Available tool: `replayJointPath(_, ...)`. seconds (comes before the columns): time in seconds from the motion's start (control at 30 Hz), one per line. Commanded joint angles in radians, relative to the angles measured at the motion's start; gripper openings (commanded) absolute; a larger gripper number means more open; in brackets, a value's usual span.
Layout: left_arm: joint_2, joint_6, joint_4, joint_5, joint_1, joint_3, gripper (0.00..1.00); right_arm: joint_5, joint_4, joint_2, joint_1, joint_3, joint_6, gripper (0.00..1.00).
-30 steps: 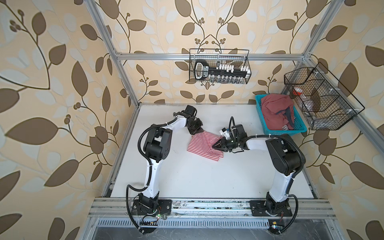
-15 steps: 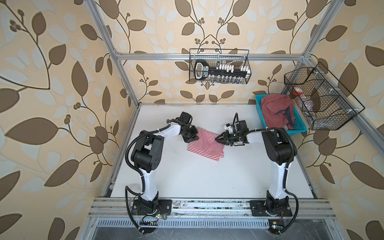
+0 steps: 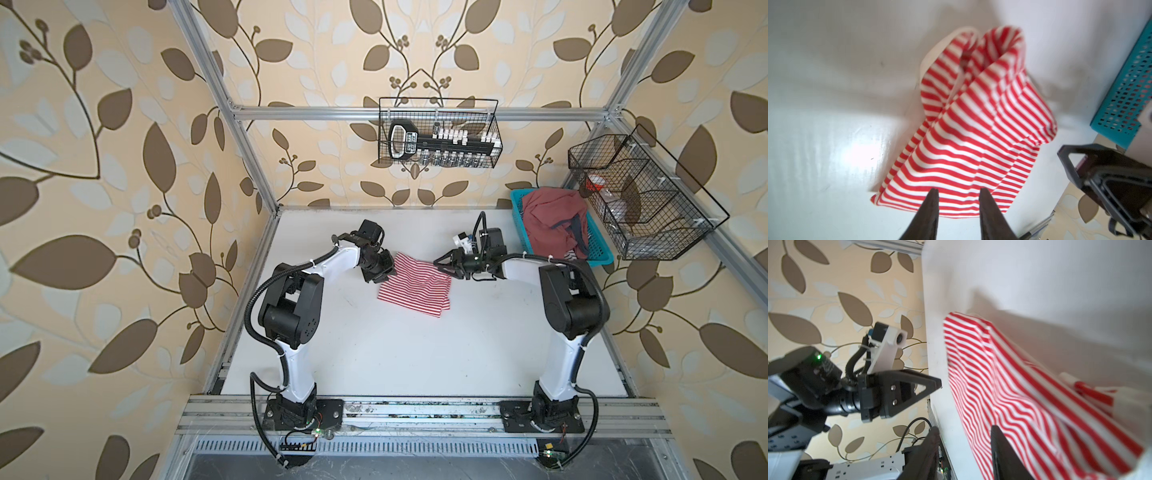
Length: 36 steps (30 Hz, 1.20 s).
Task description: Fold and stack the tank tops
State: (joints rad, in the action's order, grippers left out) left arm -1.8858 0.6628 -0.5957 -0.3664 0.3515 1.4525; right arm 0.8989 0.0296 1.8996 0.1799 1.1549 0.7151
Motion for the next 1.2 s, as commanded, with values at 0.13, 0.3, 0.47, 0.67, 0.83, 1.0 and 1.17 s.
replayJointPath(0.13,-0.054,-0.241,-0.159,0.056,-0.026,0.17,0.67,-0.295,-0.331,-0.256,-0.006,-0.098,-0.263,0.6)
replayJointPath(0.3,-0.161,-0.292,-0.133,-0.003,-0.028,0.207,0.74,-0.354,-0.351,-0.297,-0.015,-0.194,-0.294,0.65)
replayJointPath(0.47,-0.22,-0.251,-0.031,-0.08,-0.026,0.17,0.78,-0.353,-0.313,-0.255,-0.017,-0.24,-0.294,0.67)
replayJointPath(0.67,-0.25,-0.234,0.014,-0.086,-0.025,0.124,0.79,-0.327,-0.232,-0.154,-0.011,-0.248,-0.26,0.68)
replayJointPath(0.83,-0.271,-0.224,0.023,-0.086,-0.001,0.074,0.79,-0.311,-0.181,-0.068,0.02,-0.229,-0.234,0.69)
replayJointPath(1.0,-0.302,-0.21,-0.003,-0.061,0.04,0.038,0.79,-0.308,-0.165,0.012,0.059,-0.186,-0.214,0.68)
replayJointPath(1.17,-0.332,-0.173,-0.032,-0.014,0.087,0.011,0.77,-0.3,-0.15,0.067,0.085,-0.154,-0.198,0.66)
